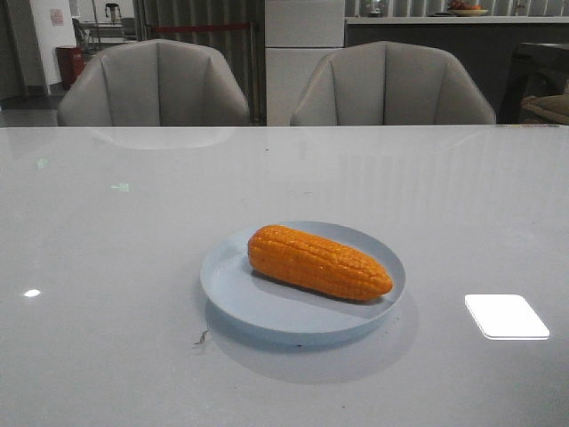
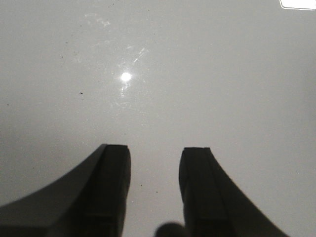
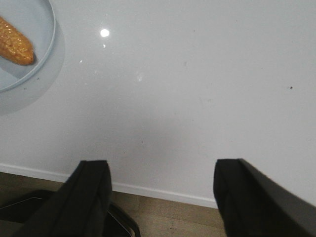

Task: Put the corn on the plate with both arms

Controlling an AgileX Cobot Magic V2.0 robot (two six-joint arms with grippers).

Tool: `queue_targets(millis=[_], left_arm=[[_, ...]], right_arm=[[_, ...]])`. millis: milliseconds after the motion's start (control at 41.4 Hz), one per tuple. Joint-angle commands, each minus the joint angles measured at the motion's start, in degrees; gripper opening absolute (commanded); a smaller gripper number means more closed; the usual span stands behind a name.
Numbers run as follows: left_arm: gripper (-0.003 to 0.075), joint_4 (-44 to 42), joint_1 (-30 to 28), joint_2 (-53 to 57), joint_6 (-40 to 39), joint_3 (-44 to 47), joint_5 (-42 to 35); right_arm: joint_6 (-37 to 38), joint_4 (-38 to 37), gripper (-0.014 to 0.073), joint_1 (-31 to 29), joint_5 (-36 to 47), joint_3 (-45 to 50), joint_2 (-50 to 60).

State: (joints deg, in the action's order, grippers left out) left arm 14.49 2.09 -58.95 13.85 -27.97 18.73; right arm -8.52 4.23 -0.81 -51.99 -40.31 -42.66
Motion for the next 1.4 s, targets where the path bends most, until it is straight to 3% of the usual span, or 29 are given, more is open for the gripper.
queue_targets(millis=[0, 484, 629, 798, 967, 1112, 1378], left_arm=[[0.0329, 0.9, 0.4, 1.0, -0.5, -1.4, -3.7], [0.0328, -0.5, 0.4, 2.5, -0.5, -1.4, -4.2], [0.0262, -5.5, 0.4, 7.2, -0.5, -1.4, -4.6], [0.0084, -9.2, 0.4, 15.8, -0.5, -1.4, -5.2], [0.0089, -11.3, 0.4, 25.4, -0.8, 2.0, -11.5], [0.0089, -12.0, 0.4, 35.9, -6.1, 10.1, -18.7], [0.0089, -13.2, 0.4, 54.6, -9.3, 20.6, -19.1]], right_arm=[[0.1, 0.3, 0.0548, -0.4, 3.4, -1.4, 0.2], [0.1, 0.3, 0.0548, -0.4, 3.4, -1.4, 0.2], [0.1, 0.3, 0.0548, -0.4, 3.4, -1.4, 0.2], [0.1, 0.3, 0.0548, -0.4, 3.4, -1.4, 0.2], [0.1, 0.3, 0.0548, -0.4, 3.4, -1.4, 0.2], [0.1, 0.3, 0.0548, -0.4, 3.4, -1.4, 0.2], [0.1, 0.3, 0.0548, -0.4, 3.4, -1.4, 0.2]])
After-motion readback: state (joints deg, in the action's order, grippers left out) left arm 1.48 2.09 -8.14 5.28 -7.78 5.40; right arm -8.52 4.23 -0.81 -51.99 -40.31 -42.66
